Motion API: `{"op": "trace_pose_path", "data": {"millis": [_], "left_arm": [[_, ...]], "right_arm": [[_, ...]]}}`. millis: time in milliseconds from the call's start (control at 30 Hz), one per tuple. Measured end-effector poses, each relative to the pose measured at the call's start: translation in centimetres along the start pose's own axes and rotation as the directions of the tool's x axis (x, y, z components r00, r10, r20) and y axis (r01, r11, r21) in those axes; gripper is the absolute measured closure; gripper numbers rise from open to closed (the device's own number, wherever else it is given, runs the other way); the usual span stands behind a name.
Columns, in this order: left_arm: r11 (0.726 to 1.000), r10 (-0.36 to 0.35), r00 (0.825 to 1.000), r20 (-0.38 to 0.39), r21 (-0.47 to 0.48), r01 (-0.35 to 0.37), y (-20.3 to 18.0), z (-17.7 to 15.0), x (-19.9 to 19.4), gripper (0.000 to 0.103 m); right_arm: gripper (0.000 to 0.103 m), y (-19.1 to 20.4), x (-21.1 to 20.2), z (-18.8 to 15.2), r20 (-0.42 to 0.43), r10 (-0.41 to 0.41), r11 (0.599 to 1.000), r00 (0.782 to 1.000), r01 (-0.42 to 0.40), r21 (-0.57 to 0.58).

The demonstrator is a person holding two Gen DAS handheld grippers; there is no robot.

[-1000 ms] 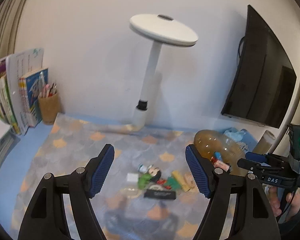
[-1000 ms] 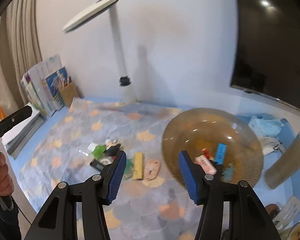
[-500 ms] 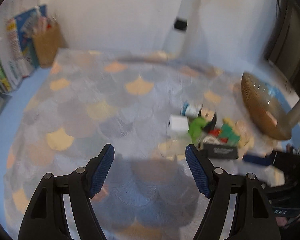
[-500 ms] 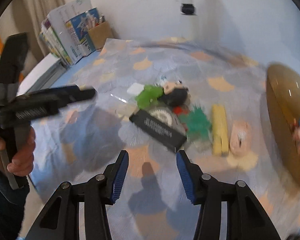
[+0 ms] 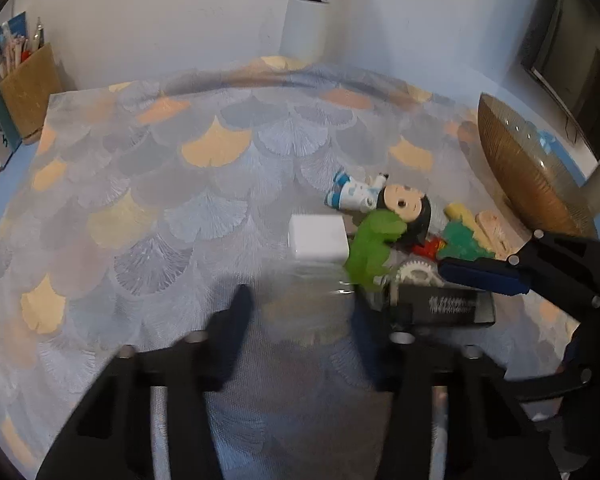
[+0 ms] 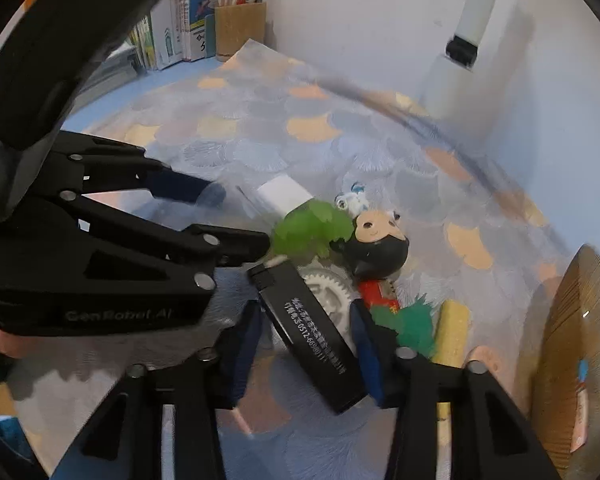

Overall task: Organize rigid objects
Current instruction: 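Grasp the clear plastic cup with the left tool while the right grasps the black box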

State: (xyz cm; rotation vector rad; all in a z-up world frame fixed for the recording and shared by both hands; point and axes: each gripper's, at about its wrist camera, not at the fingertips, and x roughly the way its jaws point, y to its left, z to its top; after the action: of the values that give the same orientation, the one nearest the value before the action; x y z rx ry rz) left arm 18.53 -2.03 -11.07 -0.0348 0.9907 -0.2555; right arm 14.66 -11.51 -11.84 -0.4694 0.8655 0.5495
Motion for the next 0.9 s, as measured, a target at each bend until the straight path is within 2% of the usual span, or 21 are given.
{"op": "trace_pose_path", "data": {"millis": [33,100,200,267,367,433,467,500,533,600,800,900], "left_arm": [[1.0,-0.003,1.0,0.008,0.015,0.003,-0.1,-0.2,-0.2,0.073],[0.999,-0.022,1.0,0.017,0.049,0.021,-0.4,-0.8,-0.9,0.073],[0.992,-0.055,0.998,0.022,0.116,0.052,-0.7,-2.2,-2.1,0.073],[0.979,-0.089,0.996,0.018,0.184,0.084,-1.1,-3.4,-2.9,0.073],[0.946,-0.132,0.991,-0.009,0.296,0.128,-2.4,-5.4,-3.8,0.071],[0.932,-0.111,0.994,-0.014,0.346,0.109,-3.2,-6.3,-4.1,0.05],[0.929,-0.086,0.996,-0.011,0.361,0.084,-3.4,-6.7,-4.1,0.044],[0.928,-0.067,0.998,-0.005,0.367,0.064,-3.5,-7.0,-4.2,0.032],[0.927,-0.046,0.999,0.003,0.372,0.042,-3.3,-7.3,-4.4,0.031],[0.931,-0.011,1.0,0.012,0.365,0.006,-2.8,-8.0,-4.7,0.031],[0.962,0.07,0.997,0.019,0.262,-0.072,1.4,-9.5,-6.4,0.031],[0.977,0.063,0.998,0.016,0.202,-0.065,3.1,-10.2,-7.3,0.031]], "right_arm": [[0.079,0.1,-0.2,-0.1,0.0,0.011,1.0,1.0,-0.011,-0.006],[0.079,0.5,-0.9,-0.5,-0.004,0.036,0.999,0.999,-0.036,-0.014],[0.079,1.2,-1.7,-2.4,-0.038,0.015,1.0,0.999,-0.016,-0.02],[0.079,0.8,-2.1,-3.9,-0.064,0.033,0.999,0.997,-0.031,0.033],[0.079,-0.8,-3.0,-6.5,-0.083,0.06,0.984,0.995,-0.045,0.173],[0.079,-2.0,-3.6,-7.7,-0.083,0.062,0.97,0.995,-0.041,0.241],[0.079,-2.3,-3.8,-8.1,-0.083,0.062,0.966,0.995,-0.039,0.257],[0.079,-2.6,-4.0,-8.5,-0.083,0.068,0.96,0.994,-0.042,0.278],[0.079,-2.7,-4.2,-8.8,-0.079,0.078,0.956,0.994,-0.052,0.29],[0.079,-2.8,-4.4,-9.1,-0.07,0.104,0.948,0.992,-0.078,0.309],[0.079,-2.4,-5.0,-9.9,-0.048,0.111,0.945,0.993,-0.091,0.315],[0.079,-2.6,-4.9,-9.9,-0.04,0.122,0.94,0.992,-0.103,0.326]]}}
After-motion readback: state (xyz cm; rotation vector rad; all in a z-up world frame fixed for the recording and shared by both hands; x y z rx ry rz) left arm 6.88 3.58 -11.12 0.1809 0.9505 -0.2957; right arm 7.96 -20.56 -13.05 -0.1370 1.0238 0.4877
